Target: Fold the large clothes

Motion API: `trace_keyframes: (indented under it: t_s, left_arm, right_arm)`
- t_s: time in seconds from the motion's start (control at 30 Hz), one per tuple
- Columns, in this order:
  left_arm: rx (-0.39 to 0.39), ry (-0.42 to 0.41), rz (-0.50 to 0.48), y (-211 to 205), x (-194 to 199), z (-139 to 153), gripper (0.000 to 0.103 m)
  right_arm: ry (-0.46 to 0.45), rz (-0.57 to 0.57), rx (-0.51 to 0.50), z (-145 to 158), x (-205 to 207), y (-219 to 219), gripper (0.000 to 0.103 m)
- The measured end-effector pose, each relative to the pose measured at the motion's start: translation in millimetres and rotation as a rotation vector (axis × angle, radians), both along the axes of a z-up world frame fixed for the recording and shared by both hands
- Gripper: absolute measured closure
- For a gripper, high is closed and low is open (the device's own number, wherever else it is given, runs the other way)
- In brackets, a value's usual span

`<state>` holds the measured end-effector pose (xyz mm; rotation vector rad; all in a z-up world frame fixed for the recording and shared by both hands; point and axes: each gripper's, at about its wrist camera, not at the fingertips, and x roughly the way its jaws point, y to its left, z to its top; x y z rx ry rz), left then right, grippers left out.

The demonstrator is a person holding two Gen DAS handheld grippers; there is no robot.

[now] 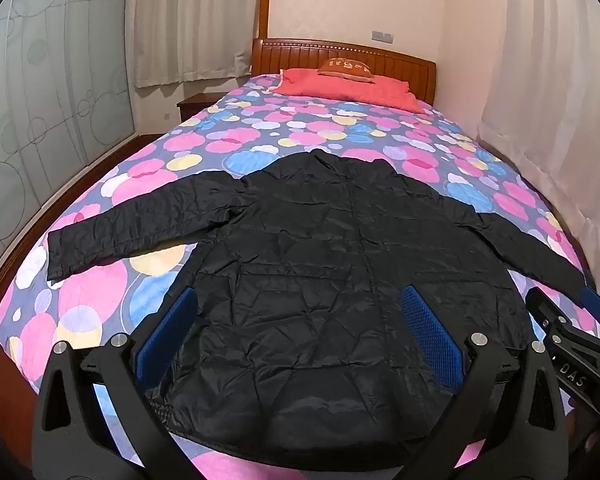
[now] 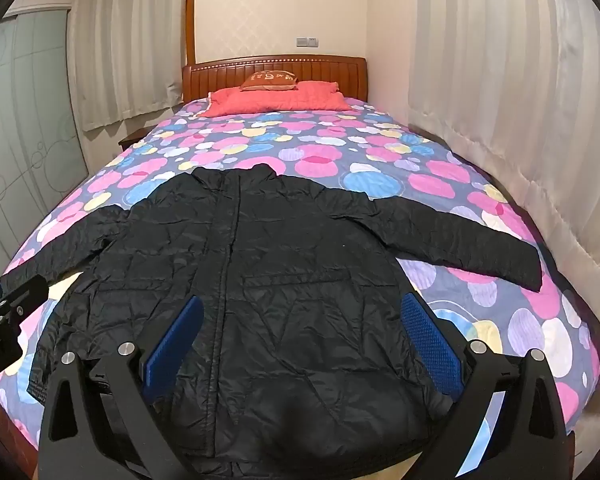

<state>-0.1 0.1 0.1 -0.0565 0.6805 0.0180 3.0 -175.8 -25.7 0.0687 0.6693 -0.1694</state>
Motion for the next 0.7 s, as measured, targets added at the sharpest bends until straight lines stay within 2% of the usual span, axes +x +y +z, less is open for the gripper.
trace_keyframes:
  t_s: [0.7]
  left_arm:
    - [0.002, 0.002, 0.000, -0.2, -0.2, 0.1, 0.002]
  right_arm:
    - [0.001, 0.001, -0.003, 0.4, -1.5, 2.1, 0.005]
